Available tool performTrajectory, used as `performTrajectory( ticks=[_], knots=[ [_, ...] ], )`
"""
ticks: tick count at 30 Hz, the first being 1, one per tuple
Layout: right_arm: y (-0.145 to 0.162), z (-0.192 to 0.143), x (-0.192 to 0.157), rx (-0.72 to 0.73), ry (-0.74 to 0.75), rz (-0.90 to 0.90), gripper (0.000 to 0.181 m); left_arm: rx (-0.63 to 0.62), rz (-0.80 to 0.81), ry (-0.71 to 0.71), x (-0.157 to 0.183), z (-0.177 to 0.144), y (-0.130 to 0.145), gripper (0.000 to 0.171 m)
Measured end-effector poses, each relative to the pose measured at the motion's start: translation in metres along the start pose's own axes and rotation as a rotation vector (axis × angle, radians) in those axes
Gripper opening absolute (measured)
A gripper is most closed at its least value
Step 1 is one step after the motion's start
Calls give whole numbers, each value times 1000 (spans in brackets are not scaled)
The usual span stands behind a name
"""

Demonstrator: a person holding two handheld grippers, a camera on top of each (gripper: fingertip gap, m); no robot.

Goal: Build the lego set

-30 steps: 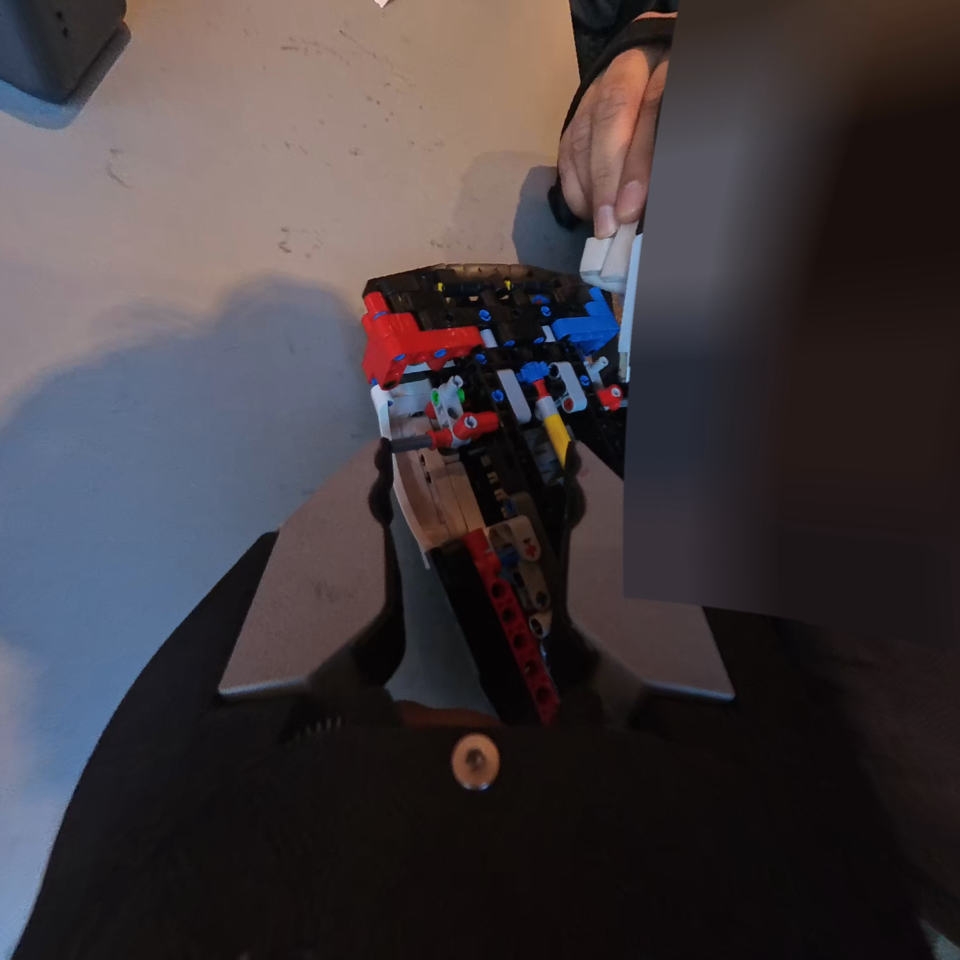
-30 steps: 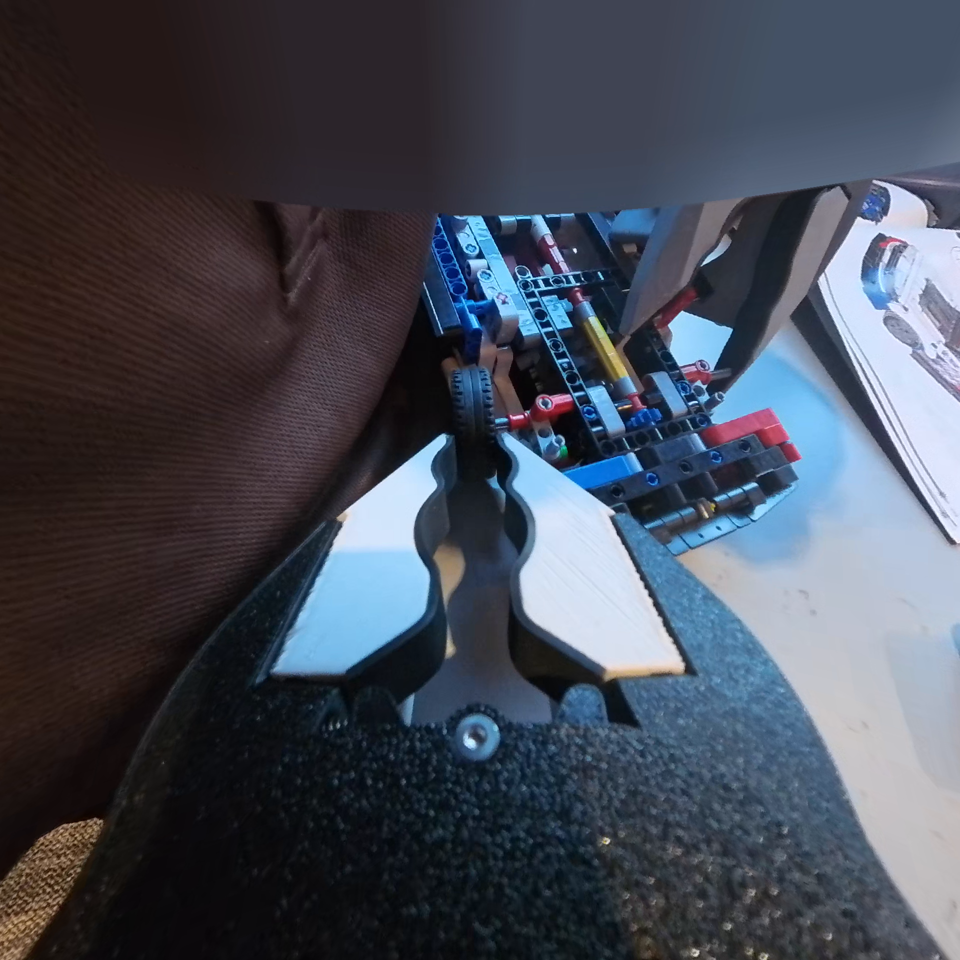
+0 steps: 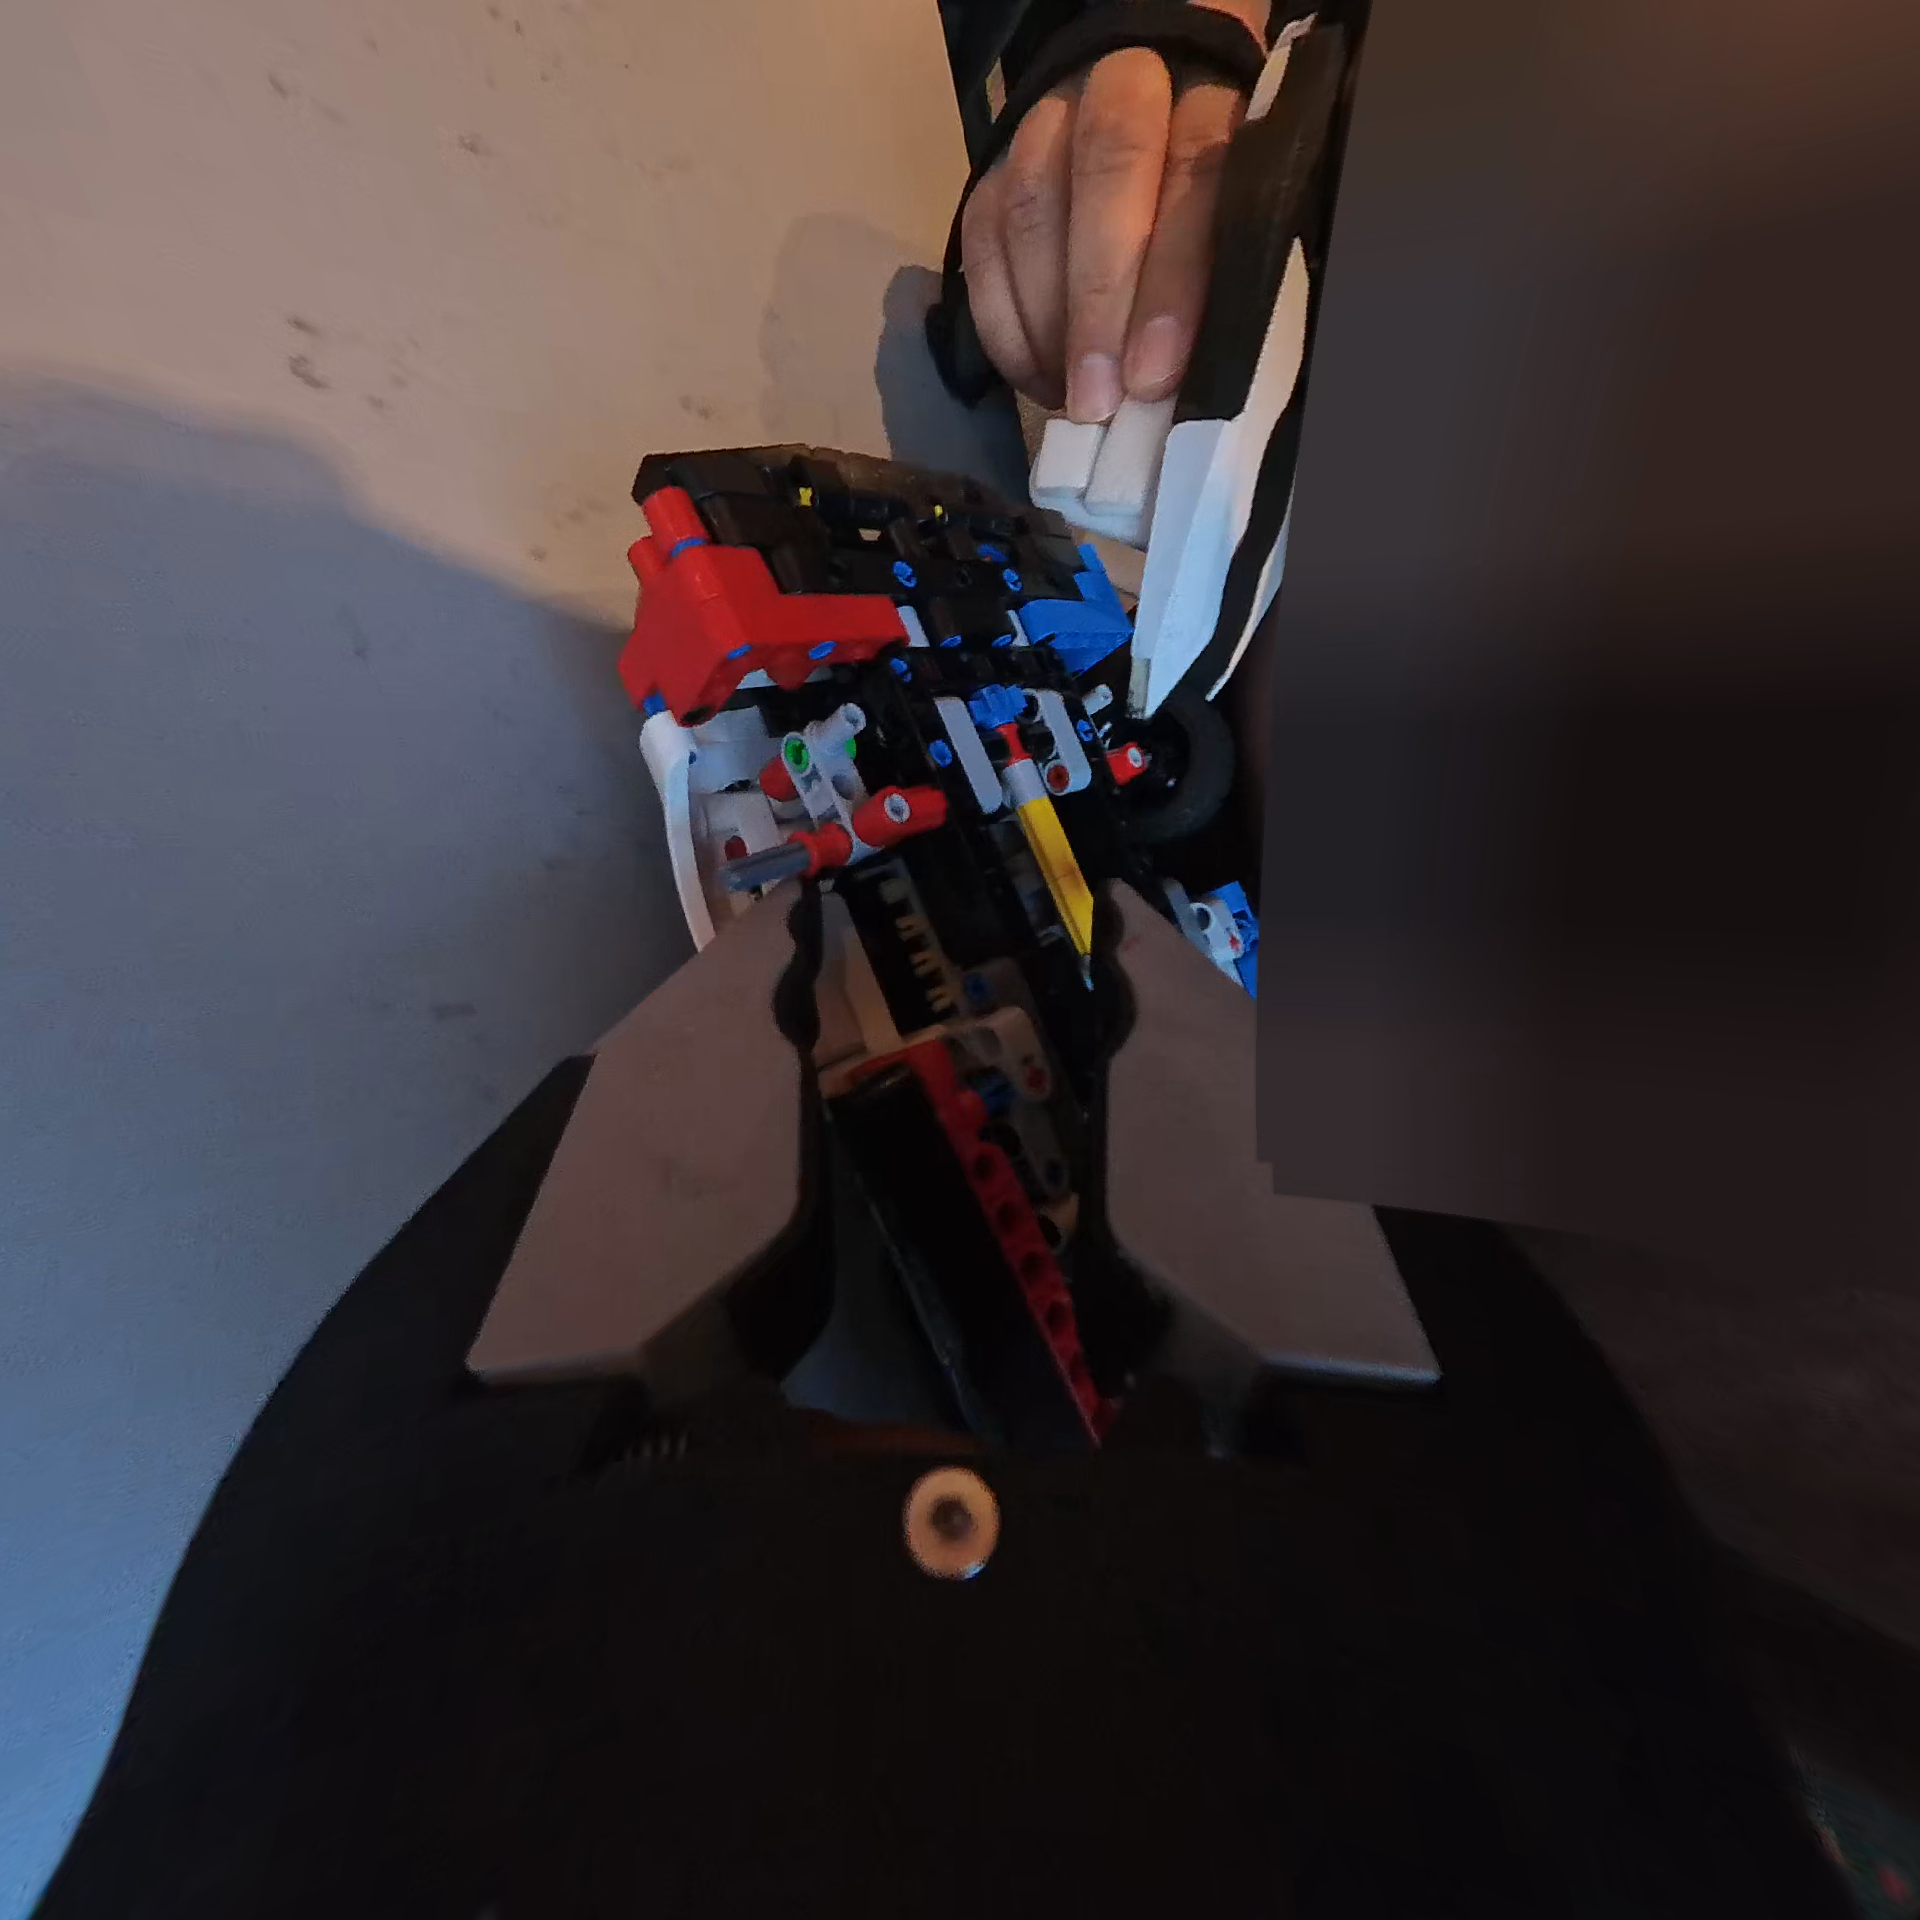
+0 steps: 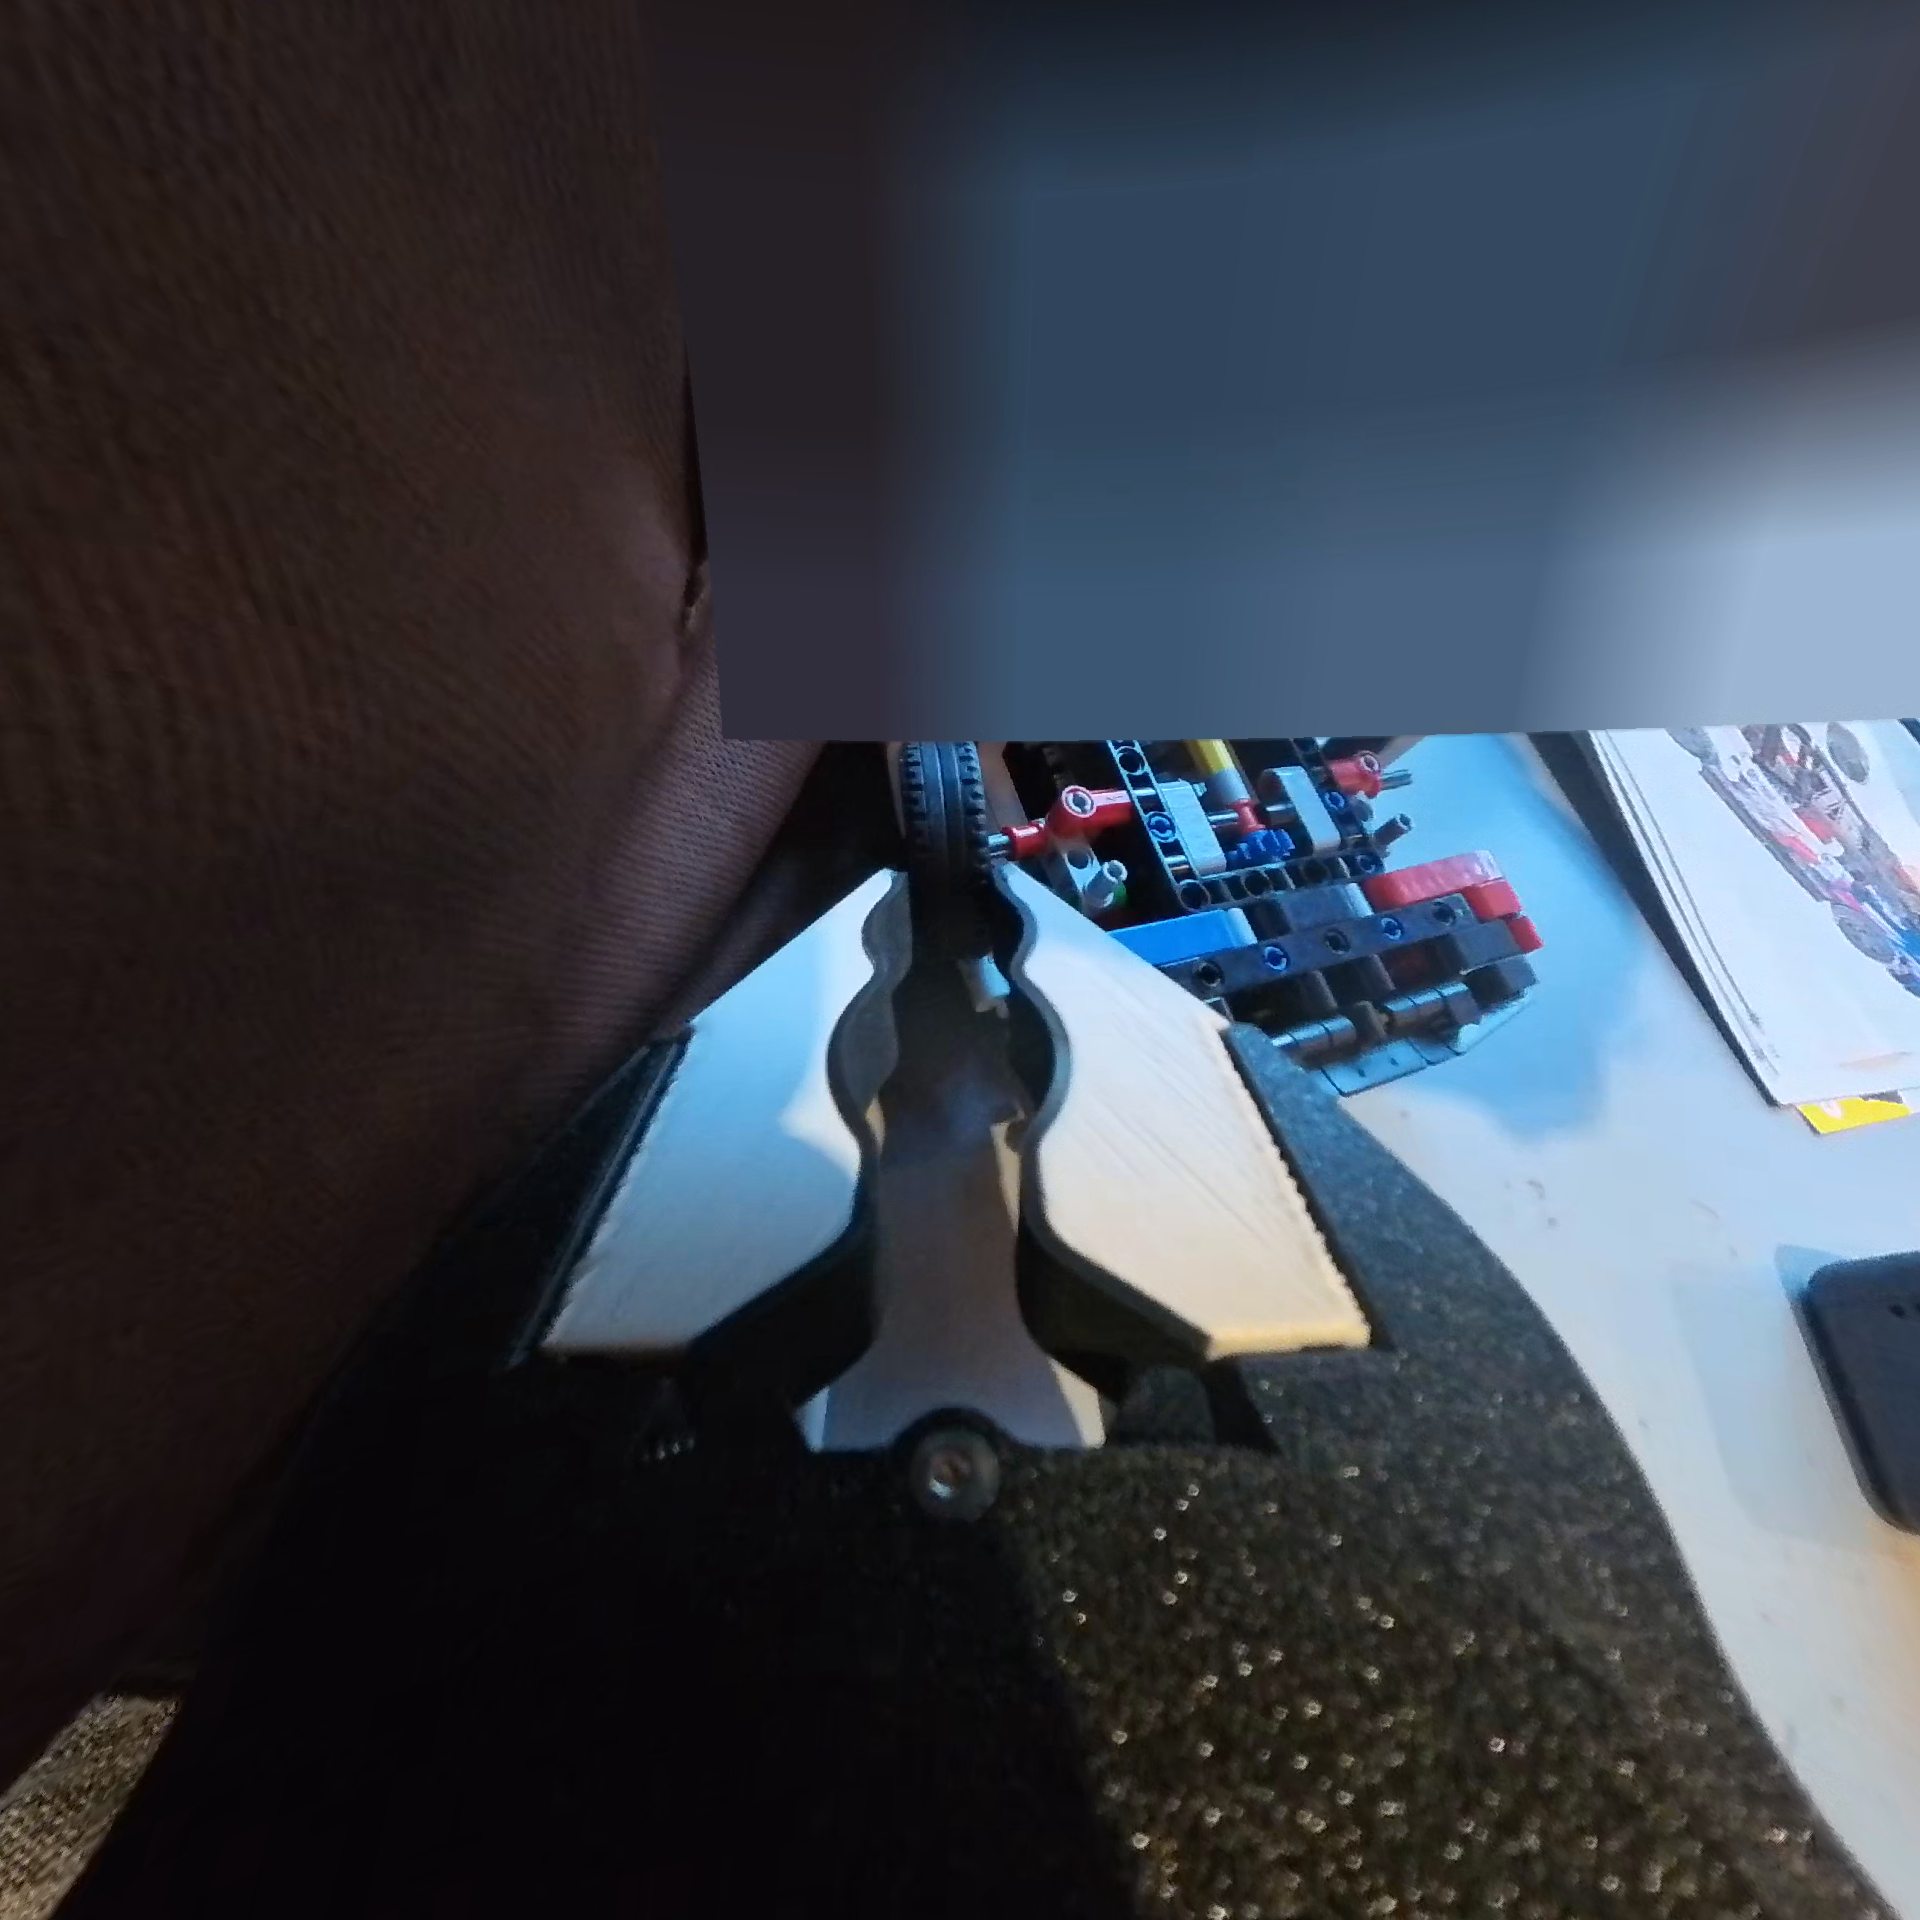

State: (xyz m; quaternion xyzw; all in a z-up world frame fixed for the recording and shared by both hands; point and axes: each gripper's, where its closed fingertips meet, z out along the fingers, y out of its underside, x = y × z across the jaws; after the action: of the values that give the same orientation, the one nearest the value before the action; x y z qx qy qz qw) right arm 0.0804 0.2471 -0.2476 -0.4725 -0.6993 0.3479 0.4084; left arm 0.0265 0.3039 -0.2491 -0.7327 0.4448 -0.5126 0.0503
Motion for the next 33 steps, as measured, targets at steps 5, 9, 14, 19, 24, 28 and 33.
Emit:
performTrajectory(
  ticks=[5,9,14,19,24,28,33],
  knots=[
    [2,3,-3,-23,-15,-10,9,20,-28,68,6,0,-2,33],
    [4,-1,-2,-42,-3,21,9,8,-11,48,5,-1,-1,34],
    [3,0,-2,-55,-3,0,10,-1,16,6,5,-1,-1,35],
    [0,0,-2,-80,-13,-50,10,-21,46,-11,5,0,1,37],
    [2,1,-2,-135,-35,-36,10,-22,63,-5,5,0,0,39],
    [2,3,-2,-169,-79,2,10,-18,67,7,6,0,0,41],
    [3,3,1,-236,-169,145,10,-25,84,-27,5,-1,2,42]
  ],
)
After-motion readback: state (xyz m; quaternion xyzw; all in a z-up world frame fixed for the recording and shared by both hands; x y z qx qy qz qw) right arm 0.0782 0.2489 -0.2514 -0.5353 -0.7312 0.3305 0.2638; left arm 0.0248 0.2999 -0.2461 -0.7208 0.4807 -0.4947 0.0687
